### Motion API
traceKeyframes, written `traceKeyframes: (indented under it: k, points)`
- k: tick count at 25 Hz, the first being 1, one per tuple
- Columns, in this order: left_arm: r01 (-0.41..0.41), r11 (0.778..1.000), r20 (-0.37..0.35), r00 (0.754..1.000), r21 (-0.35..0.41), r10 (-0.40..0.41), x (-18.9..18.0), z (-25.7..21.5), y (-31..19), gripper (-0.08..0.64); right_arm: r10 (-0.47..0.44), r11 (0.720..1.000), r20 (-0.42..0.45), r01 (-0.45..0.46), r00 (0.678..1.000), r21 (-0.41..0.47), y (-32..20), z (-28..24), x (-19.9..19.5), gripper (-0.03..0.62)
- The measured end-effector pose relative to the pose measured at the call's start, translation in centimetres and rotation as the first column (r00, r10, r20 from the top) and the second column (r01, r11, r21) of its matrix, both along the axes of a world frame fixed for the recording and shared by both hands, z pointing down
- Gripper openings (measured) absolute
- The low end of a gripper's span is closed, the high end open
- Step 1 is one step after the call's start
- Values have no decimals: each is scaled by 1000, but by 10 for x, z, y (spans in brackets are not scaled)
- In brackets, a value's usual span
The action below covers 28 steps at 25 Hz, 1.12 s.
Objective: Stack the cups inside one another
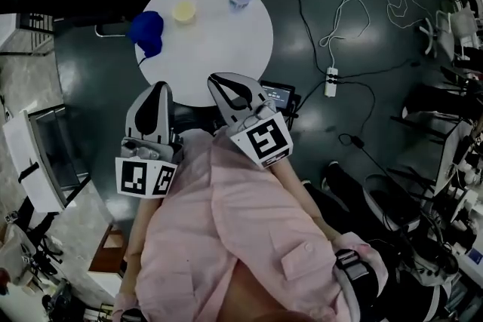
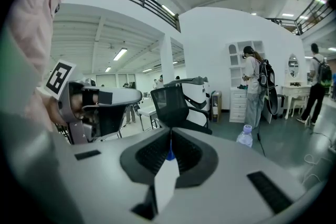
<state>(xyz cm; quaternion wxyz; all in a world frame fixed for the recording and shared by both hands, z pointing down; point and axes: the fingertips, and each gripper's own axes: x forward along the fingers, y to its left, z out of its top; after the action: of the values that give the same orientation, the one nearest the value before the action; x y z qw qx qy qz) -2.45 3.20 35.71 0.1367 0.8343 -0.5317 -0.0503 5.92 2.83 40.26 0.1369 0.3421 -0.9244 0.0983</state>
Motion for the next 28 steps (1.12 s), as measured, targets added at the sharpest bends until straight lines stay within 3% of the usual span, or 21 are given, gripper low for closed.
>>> traceKeyframes:
  k: [3, 28]
  points:
    - [-33, 999, -1, 999, 1, 33, 8, 3, -5, 18, -3, 1000, -2, 3, 1000, -15, -2, 3, 1, 32]
    - [-71, 997, 28, 997, 27, 70, 26, 3, -7, 18, -19, 1000, 16, 19, 1000, -2, -1, 4, 8, 34]
